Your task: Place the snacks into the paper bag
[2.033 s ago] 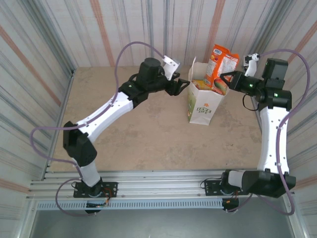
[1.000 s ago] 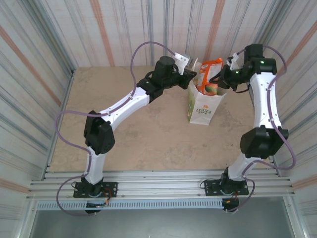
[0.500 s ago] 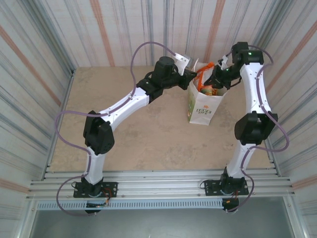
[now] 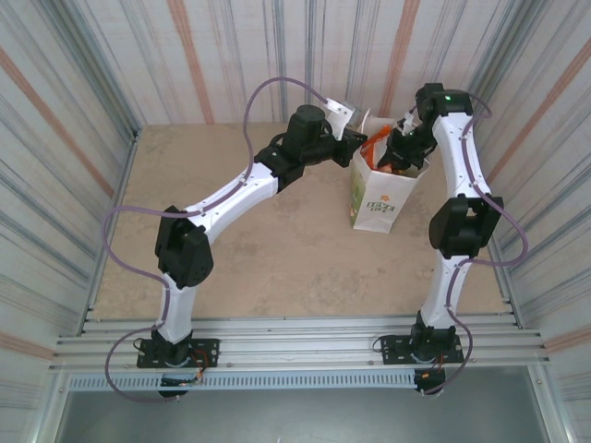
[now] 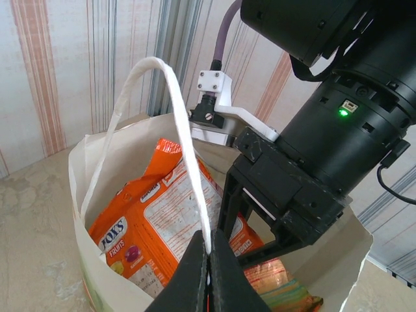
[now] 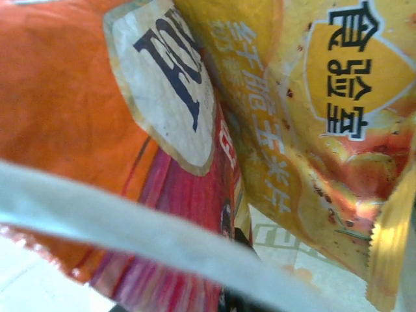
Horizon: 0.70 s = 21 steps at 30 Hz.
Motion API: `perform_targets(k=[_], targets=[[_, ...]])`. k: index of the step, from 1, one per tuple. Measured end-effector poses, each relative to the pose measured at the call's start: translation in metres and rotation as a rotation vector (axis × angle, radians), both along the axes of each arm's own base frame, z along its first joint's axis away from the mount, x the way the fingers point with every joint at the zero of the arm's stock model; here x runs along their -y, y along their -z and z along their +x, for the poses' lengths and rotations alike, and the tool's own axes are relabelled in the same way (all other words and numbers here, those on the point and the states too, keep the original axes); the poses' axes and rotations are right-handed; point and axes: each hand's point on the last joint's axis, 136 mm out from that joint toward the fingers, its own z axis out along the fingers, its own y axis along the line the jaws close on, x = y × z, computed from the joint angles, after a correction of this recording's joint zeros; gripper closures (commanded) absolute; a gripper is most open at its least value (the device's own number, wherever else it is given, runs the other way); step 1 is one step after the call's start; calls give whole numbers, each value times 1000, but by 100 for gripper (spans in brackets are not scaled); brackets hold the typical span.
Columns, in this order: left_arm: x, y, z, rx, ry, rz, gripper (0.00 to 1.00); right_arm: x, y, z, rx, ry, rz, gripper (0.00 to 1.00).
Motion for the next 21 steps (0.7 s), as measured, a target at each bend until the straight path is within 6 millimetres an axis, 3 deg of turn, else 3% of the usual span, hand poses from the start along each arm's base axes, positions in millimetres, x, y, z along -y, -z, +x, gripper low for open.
perform_targets(k=[15, 21], targets=[[-2, -4, -1, 42, 4, 21, 100, 50, 0, 8, 36, 74, -251, 56], [-4, -6, -2, 49, 3, 31, 100, 63, -20, 3, 84, 103, -296, 53]])
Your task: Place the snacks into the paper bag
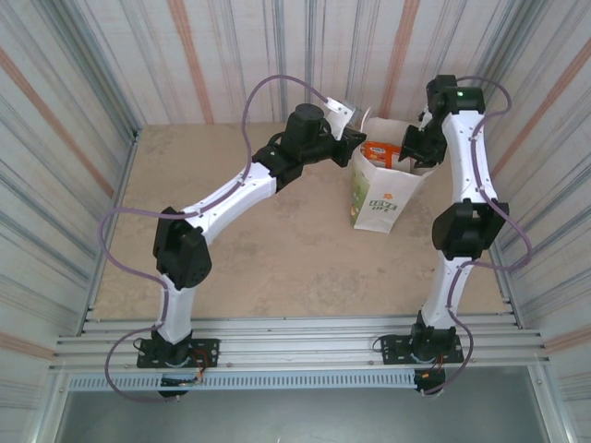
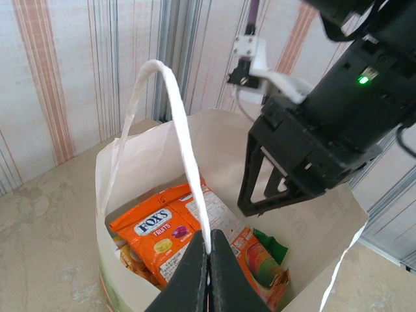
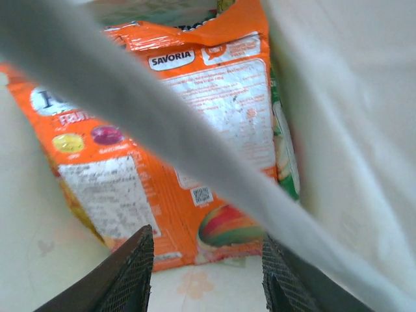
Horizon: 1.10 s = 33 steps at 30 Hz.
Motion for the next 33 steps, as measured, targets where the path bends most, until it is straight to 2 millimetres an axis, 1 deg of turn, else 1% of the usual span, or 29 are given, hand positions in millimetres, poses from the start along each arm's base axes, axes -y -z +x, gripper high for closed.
perform_targets(k=[3, 8, 11, 14, 19, 23, 27, 28, 29, 32, 33], targets=[[-1, 2, -1, 1, 0, 12, 100, 6, -26, -1, 76, 14, -2, 54], [-1, 3, -1, 3, 0, 17, 100, 18, -72, -12, 212, 44, 22, 54], [-1, 2, -1, 3, 0, 17, 100, 22, -90, -15, 272, 50, 42, 54], [-2, 2, -1, 4, 0, 17, 100, 21, -95, -15, 294, 42, 54, 51], [-2, 3, -1, 3, 0, 17, 100, 20, -99, -7, 334, 14, 40, 45], [-2, 3, -1, 3, 0, 17, 100, 18, -102, 3, 372, -10, 26, 45], [-2, 3, 0, 10, -2, 22, 100, 18, -92, 17, 368, -22, 27, 46], [-2, 3, 0, 13, -2, 24, 100, 18, -87, 21, 362, -21, 27, 48], [-2, 3, 0, 13, -2, 24, 100, 18, -84, 24, 358, -22, 28, 55], [-2, 3, 0, 20, -2, 29, 100, 19, -76, 35, 358, -24, 31, 81], [-2, 3, 0, 21, -2, 30, 100, 18, -75, 38, 362, -28, 32, 92]])
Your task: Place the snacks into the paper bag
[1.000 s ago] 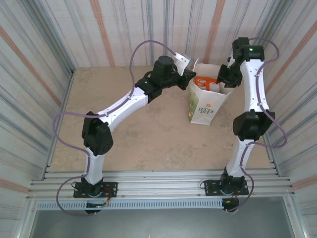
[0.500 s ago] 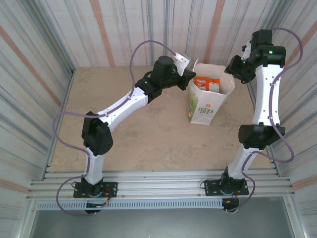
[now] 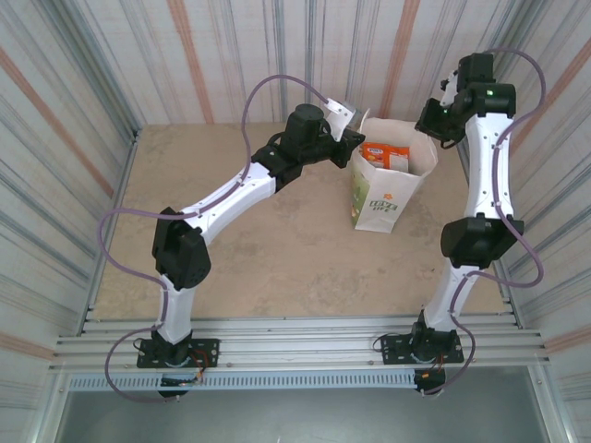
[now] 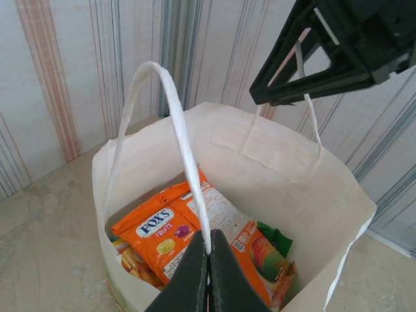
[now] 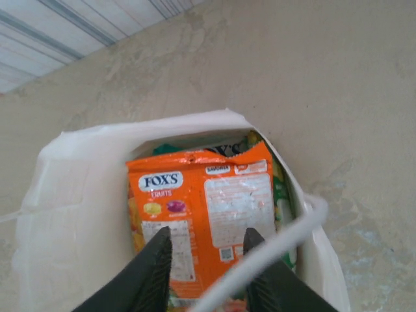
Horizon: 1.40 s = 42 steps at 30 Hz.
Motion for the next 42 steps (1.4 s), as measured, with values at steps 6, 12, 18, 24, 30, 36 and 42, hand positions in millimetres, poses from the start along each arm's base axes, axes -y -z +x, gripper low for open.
perform_targets(k=[6, 12, 18, 24, 30, 36, 42], targets=[[-7, 3, 1, -6, -25, 36, 100, -4, -10, 9, 61, -22, -13, 100], [-35, -1, 4, -28, -86, 87, 100, -30, -32, -2, 114, -77, -14, 100], [-83, -27, 0, 4, -153, 118, 100, -74, -54, -18, 171, -171, -8, 100], [-134, -46, -21, 26, -209, 140, 100, -130, -59, -29, 192, -272, 8, 100], [-179, -37, -54, 29, -260, 190, 100, -177, -38, -45, 149, -347, 3, 100], [-220, 6, -85, -25, -313, 252, 83, -210, -4, -68, 109, -400, 26, 96], [-249, 7, -106, -24, -382, 230, 48, -226, -25, -75, 206, -422, 72, 60]])
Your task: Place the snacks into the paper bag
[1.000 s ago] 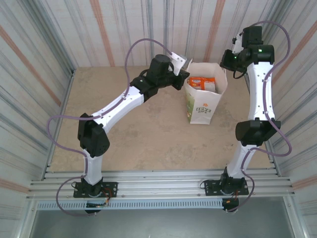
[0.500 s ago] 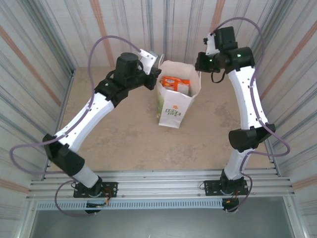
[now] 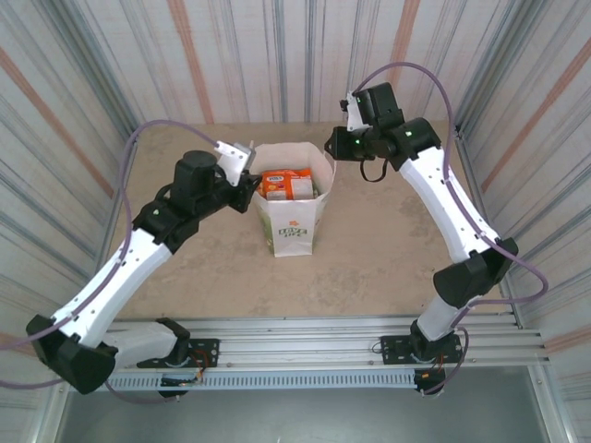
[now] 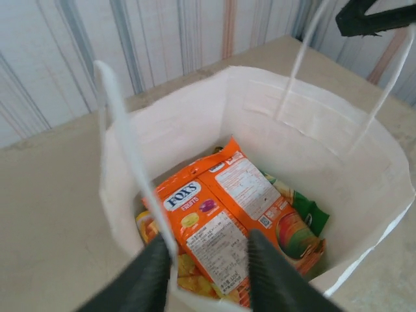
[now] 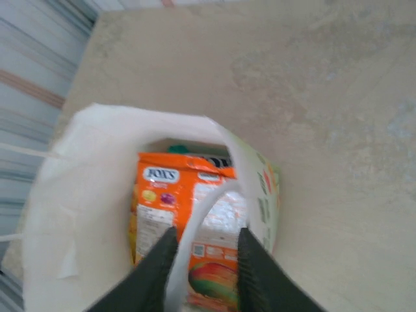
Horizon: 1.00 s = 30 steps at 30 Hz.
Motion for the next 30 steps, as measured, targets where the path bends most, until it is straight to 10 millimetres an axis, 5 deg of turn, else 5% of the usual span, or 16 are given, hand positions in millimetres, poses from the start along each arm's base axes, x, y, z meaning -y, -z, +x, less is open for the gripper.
perform_targets(k=[7, 11, 14, 15, 21, 30], targets=[[-41, -28, -14, 46, -112, -12, 24, 14, -55, -21, 145, -1, 56, 49], [-74, -44, -20, 74, -224, -27, 16, 44, -81, -39, 248, 35, 51, 43], [-102, -49, -27, 95, -321, -51, 1, 76, -76, -53, 288, 95, 35, 31], [-110, -47, -28, 95, -348, -58, 1, 86, -70, -56, 295, 118, 30, 1], [-140, 9, -28, 63, -468, -27, 1, 136, 4, -64, 284, 255, -14, 1], [-167, 139, -17, 13, -599, 79, 1, 186, 130, -60, 321, 347, -143, 1]])
